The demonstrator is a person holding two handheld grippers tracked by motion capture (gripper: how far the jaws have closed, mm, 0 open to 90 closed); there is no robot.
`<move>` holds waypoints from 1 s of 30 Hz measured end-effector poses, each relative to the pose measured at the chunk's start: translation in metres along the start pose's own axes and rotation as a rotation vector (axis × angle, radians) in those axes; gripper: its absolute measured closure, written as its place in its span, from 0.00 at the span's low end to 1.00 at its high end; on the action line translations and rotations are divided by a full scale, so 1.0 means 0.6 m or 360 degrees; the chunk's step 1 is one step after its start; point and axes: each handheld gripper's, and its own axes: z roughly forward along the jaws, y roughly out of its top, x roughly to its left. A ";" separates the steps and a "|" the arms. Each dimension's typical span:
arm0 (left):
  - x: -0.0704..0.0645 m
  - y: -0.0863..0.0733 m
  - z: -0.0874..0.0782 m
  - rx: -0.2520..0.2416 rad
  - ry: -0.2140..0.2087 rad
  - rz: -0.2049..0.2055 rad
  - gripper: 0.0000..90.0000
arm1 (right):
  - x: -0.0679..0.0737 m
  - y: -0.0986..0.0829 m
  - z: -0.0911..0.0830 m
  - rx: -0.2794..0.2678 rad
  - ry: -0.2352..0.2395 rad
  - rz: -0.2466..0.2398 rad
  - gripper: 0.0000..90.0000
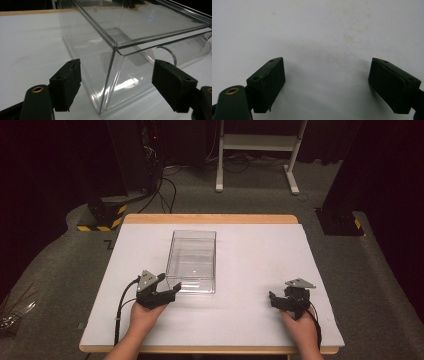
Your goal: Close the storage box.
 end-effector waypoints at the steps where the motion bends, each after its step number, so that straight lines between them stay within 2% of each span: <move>1: 0.001 0.001 0.002 0.0000 -0.0004 -0.0001 0.27 | 0.000 0.000 0.000 0.0000 0.0000 0.0000 0.15; 5: 0.001 0.004 0.007 -0.0001 -0.0008 0.0007 0.31 | 0.000 0.000 0.000 0.0000 -0.0001 0.0000 0.16; 17: 0.006 0.009 0.019 -0.0014 -0.0003 -0.0030 0.36 | 0.000 0.000 0.000 0.0000 0.0000 0.0001 0.16; 27: 0.008 0.009 0.030 -0.0014 0.0021 -0.0028 0.40 | 0.000 0.000 0.000 0.0001 0.0000 0.0001 0.16; 30: 0.006 0.008 0.030 -0.0013 0.0037 -0.0003 0.40 | 0.000 0.000 0.000 0.0001 0.0000 0.0001 0.16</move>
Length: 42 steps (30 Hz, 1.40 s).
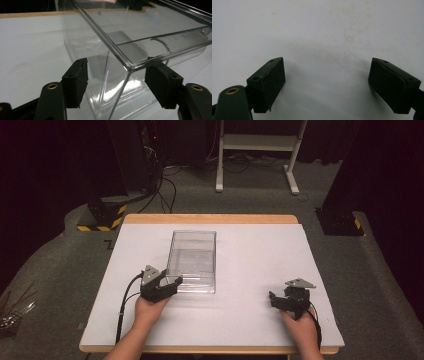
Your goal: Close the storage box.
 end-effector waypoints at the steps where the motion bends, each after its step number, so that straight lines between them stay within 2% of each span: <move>1: -0.001 0.000 0.000 -0.0001 0.0003 0.0000 0.40 | 0.000 0.000 0.000 0.0000 0.0000 0.0000 0.16; 12: -0.002 0.000 -0.004 0.0013 0.0005 -0.0017 0.40 | 0.000 0.000 0.000 -0.0001 0.0000 0.0000 0.16; 18: 0.000 -0.004 -0.009 0.0016 -0.0002 -0.0025 0.35 | 0.000 0.000 0.000 -0.0002 -0.0001 0.0000 0.16; 24: -0.002 -0.008 -0.016 0.0018 -0.0017 -0.0005 0.30 | 0.000 0.000 0.000 -0.0001 0.0001 -0.0001 0.16; 30: -0.003 -0.010 -0.025 0.0036 -0.0051 -0.0006 0.27 | 0.000 0.000 0.000 -0.0001 0.0000 0.0000 0.16; 36: 0.000 -0.018 -0.040 0.0052 -0.0073 -0.0002 0.27 | 0.000 0.000 0.000 -0.0001 0.0000 0.0000 0.16; 42: 0.011 -0.031 -0.060 0.0070 -0.0075 0.0006 0.27 | 0.000 0.000 0.000 -0.0001 0.0001 -0.0001 0.16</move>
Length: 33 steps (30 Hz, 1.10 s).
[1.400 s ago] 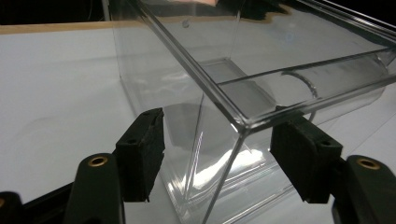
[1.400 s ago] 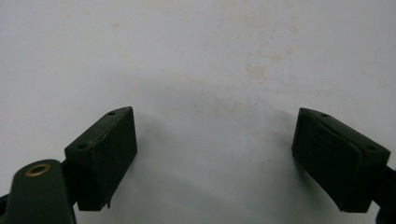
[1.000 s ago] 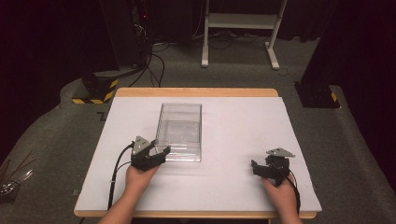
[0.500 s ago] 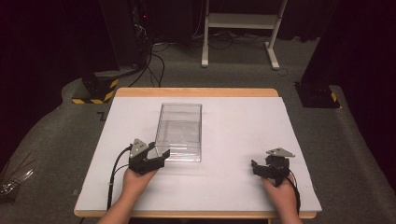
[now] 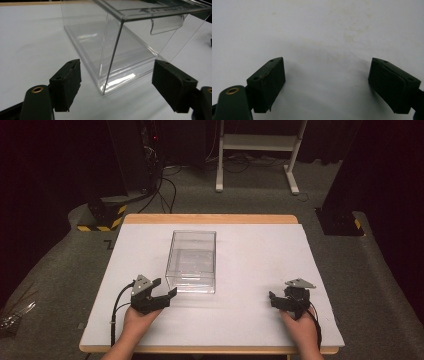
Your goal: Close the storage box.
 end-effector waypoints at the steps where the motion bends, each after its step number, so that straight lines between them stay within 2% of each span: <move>1: 0.002 -0.002 -0.002 0.0004 0.0000 -0.0002 0.27 | 0.000 0.000 0.000 0.0003 0.0000 0.0000 0.16; 11: 0.054 -0.035 -0.042 0.0073 0.0110 -0.0030 0.27 | 0.000 0.000 0.000 0.0001 0.0000 -0.0005 0.16; 14: 0.071 -0.042 -0.054 0.0100 0.0159 -0.0027 0.27 | 0.000 0.000 0.000 0.0001 -0.0001 -0.0005 0.16; 17: 0.089 -0.046 -0.064 0.0167 0.0251 0.0022 0.27 | 0.000 0.000 0.000 0.0001 0.0000 -0.0004 0.16; 18: 0.089 -0.046 -0.064 0.0167 0.0251 0.0022 0.27 | 0.000 0.000 0.000 0.0001 0.0000 -0.0004 0.16; 19: 0.102 -0.051 -0.070 0.0202 0.0299 0.0029 0.27 | 0.000 0.000 0.000 0.0000 0.0000 0.0000 0.16; 23: 0.121 -0.060 -0.078 0.0247 0.0341 -0.0015 0.27 | 0.000 0.000 0.000 0.0000 0.0000 0.0001 0.16; 26: 0.126 -0.064 -0.075 0.0293 0.0367 -0.0037 0.24 | 0.000 0.000 0.000 0.0003 0.0000 0.0000 0.16; 29: 0.123 -0.063 -0.069 0.0333 0.0386 -0.0001 0.20 | 0.000 0.000 0.000 0.0002 0.0000 0.0000 0.16; 31: 0.120 -0.062 -0.061 0.0409 0.0397 0.0040 0.16 | 0.000 0.000 0.000 -0.0001 0.0000 0.0001 0.16; 33: 0.118 -0.062 -0.059 0.0412 0.0404 0.0057 0.16 | 0.000 0.000 0.000 -0.0001 0.0000 0.0001 0.16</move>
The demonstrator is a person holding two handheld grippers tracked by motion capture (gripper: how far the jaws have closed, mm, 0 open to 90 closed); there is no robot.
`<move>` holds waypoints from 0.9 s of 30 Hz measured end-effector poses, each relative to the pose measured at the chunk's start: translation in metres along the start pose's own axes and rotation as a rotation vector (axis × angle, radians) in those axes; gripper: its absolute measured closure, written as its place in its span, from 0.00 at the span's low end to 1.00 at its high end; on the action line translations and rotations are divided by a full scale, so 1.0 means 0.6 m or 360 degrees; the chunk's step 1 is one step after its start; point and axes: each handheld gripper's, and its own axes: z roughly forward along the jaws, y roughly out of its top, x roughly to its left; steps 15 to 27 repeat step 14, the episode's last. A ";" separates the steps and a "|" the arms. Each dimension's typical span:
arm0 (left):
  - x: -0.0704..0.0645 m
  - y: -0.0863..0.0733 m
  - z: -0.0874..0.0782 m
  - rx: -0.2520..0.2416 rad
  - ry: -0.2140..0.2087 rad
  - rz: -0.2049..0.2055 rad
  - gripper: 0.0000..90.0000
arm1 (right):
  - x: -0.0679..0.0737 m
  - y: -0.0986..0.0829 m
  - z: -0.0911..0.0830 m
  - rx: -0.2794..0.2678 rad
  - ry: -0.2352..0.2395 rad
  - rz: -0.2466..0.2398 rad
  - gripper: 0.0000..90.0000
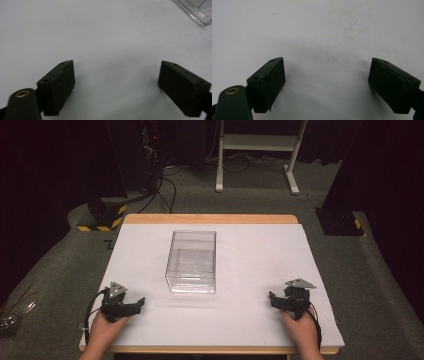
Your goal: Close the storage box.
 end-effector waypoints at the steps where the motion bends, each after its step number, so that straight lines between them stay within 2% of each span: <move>1: 0.000 0.000 0.000 0.0001 -0.0005 -0.0010 0.16 | 0.000 0.000 0.000 -0.0001 -0.0001 0.0001 0.16; 27: 0.001 0.000 0.000 0.0001 -0.0011 -0.0016 0.16 | 0.000 0.000 0.000 -0.0003 0.0000 -0.0002 0.16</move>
